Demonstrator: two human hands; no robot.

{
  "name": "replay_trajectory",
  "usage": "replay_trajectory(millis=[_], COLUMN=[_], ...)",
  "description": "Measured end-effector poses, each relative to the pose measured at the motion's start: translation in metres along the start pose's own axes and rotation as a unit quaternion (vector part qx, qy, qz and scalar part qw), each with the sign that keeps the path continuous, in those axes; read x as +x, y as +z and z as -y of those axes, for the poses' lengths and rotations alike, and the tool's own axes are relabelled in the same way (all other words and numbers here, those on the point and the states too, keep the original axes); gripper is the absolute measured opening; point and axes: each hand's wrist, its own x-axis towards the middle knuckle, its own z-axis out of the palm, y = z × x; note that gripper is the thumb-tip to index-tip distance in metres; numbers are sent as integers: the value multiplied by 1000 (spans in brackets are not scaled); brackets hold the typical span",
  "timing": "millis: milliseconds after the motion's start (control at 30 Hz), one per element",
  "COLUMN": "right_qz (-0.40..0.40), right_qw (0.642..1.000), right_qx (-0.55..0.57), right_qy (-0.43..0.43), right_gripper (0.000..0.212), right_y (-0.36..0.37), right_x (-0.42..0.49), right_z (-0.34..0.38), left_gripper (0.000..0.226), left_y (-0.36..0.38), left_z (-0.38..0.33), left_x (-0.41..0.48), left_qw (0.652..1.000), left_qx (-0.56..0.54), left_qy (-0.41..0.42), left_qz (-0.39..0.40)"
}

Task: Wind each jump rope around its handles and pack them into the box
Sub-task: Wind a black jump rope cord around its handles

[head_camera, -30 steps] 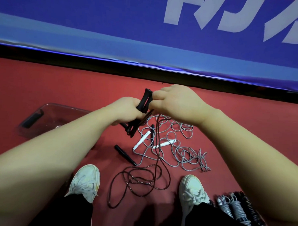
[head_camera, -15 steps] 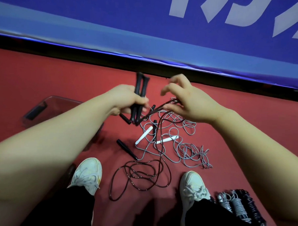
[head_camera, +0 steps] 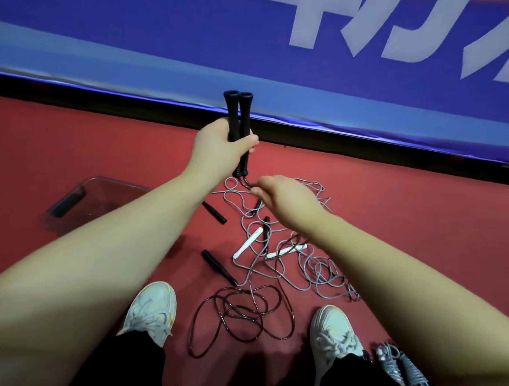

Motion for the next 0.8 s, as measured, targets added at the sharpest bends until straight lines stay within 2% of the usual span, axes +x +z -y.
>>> replay_trajectory(millis=[33, 100, 167, 267, 333, 400, 500, 600, 667, 733, 800], right_qz=[1, -13, -31, -43, -60, -98, -97, -80, -68, -56, -26], right_qw=[992, 965, 945, 929, 915, 904, 923, 950, 959, 955, 944], right_qx=[-120, -250, -306, -352, -362, -349, -283, -238, -182, -147, -147], right_qy=[-25, -82, -115, -104, -166, -225, -243, -185, -208, -253, -294], right_gripper=[36, 35, 36, 36, 34, 26, 12, 39, 54, 67, 70], right_y=[-1, -3, -7, -22, -26, -27, -33, -42, -42, -37, -32], right_x=[-1, -6, -11, -11, -9, -6, -6, -8, -12, -14, -12], right_z=[2, 8, 13, 12, 4, -2, -6, -19, -27, -33, -35], left_gripper=[5, 8, 10, 8, 13, 12, 4, 15, 15, 10, 6], left_y=[0, 1, 2, 1, 1, 5, 13, 11, 8, 9, 11], left_z=[4, 12, 17, 21, 21, 14, 7, 13, 15, 16, 15], left_x=[1, 3, 4, 4, -1, -8, -17, -19, -19, -19, -22], left_qw=[1000, 997, 994, 982, 972, 953, 922, 921, 903, 881, 858], left_qx=[28, 70, 107, 186, 229, 282, 322, 188, 147, 155, 157], left_qy=[0, -12, -23, -26, -32, -28, -42, -161, -205, -226, -247], left_qz=[0, 10, 17, 24, 48, 104, 212, 300, 348, 387, 422])
